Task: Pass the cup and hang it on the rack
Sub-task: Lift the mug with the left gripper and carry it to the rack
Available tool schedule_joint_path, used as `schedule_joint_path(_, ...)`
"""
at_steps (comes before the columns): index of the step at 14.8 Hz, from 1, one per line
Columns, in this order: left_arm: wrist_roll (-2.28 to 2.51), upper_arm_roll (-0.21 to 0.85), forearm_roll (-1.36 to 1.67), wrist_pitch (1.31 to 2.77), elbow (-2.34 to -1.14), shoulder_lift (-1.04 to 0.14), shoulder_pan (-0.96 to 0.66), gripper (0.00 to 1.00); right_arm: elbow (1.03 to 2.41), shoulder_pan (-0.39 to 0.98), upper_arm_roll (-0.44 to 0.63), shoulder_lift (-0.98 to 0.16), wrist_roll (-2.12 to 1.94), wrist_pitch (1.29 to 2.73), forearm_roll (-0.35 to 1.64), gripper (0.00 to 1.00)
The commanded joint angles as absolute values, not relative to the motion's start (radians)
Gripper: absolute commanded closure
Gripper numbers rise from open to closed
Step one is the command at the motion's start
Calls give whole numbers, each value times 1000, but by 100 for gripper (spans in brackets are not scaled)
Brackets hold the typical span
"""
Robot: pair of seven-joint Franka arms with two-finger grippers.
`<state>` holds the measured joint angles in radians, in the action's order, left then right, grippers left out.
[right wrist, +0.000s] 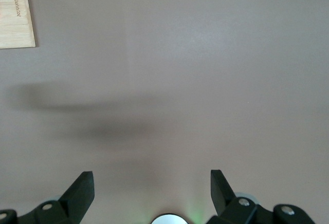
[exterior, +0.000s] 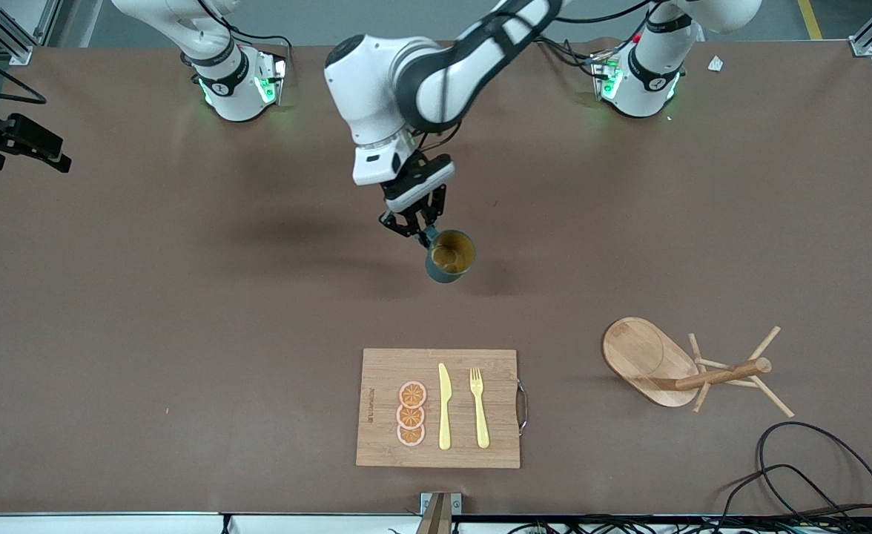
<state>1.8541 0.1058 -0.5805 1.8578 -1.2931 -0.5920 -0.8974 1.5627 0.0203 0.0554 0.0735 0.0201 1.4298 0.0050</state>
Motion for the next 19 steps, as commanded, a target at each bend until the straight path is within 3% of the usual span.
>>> schedule_joint_path(1,1775,110,-471,1853,-1325,-506,-818,97,1595,8,48,106,-2,1430,9,0)
schedule_joint_path(7,1617,113,-264,1859,-1322,-430,-632,99,1595,8,48,106,-2,1428,8,0)
schedule_joint_path(19,1471,112,322,1878,-1278,-431,-256,99,1594,8,46,104,-2,1425,5,0)
